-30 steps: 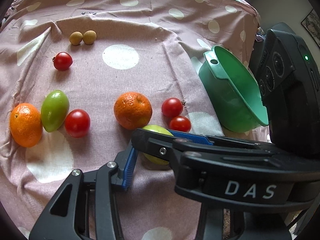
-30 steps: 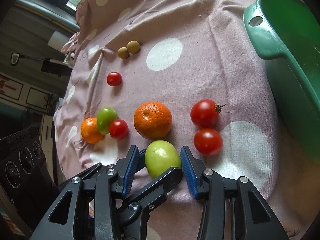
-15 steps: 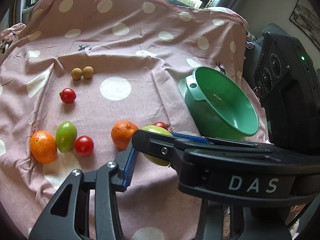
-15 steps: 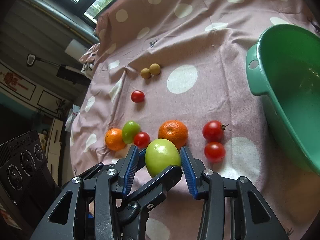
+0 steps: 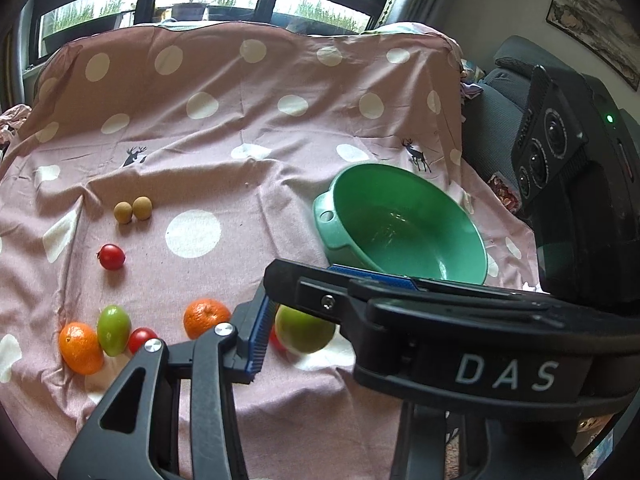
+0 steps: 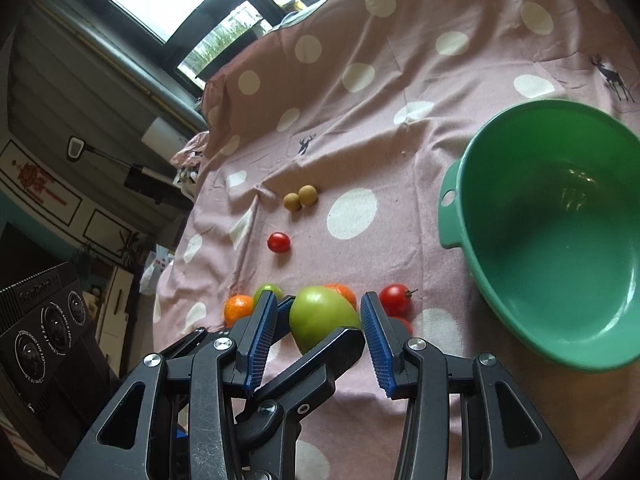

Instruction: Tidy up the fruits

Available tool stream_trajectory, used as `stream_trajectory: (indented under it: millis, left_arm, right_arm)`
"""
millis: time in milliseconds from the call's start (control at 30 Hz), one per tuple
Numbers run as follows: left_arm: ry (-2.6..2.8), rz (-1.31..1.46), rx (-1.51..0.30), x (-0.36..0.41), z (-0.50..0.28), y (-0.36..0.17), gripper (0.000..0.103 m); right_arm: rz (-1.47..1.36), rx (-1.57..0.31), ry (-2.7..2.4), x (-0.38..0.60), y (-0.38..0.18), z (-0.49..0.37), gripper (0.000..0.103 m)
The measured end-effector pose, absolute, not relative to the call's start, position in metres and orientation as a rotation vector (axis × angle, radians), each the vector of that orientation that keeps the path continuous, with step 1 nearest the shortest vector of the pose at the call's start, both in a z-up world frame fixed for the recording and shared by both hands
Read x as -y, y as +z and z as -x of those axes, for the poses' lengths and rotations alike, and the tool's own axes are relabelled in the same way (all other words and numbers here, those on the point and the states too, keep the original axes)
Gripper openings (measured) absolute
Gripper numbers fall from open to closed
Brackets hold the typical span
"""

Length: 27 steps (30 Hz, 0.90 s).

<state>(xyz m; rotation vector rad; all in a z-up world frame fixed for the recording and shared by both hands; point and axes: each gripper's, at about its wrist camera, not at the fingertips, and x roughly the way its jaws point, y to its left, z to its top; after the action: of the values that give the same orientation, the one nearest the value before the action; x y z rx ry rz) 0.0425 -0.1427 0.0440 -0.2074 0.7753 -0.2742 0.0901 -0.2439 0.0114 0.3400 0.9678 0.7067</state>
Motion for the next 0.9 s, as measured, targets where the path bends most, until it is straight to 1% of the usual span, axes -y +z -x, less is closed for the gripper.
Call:
stream_trajectory:
  millis: [33,200,467,567,700,800,900]
  left_arm:
    - [-0.282,0.2,-0.769,0.147,-0.044,0.046,0.04]
    - [-0.313,0.174,-0.765,0.166,-0.053,0.05,0.039]
    - [-0.305,0.181,-0.789,0.175,-0.059,0.048,0.036]
    - [-0.279,0.197,-0.816,0.167,-0.06,0.041,0.039]
    - [-0.206,0.229,-0.856,0.147,-0.062,0.027,0.039]
    - [-0.143,0.23,-0.892,0.131,-0.065,0.014,0.042]
    - [-0.089,0.238,-0.905,0.108,-0.067,0.007,0.042]
  right_arm:
    - [-0.345,-0.957,0.705,0.248,0.014,-0.09,0.044]
    - [-0.39,-0.921,0.681,0.27,0.018,-0.095,0.044]
    - [-0.453,-0.936,0.677,0.287,0.011,-0.105,0.044]
    - [-0.457,-0.961,0.691,0.283,0.006,-0.107,0.044]
    - [-0.461,-1.017,0.689,0.273,-0.006,-0.115,0.044]
    - [-0.423,-1.037,0.636,0.264,-0.013,-0.119,0.044]
    - [-0.362,-1.036,0.598,0.254,-0.015,-0.122,0.044]
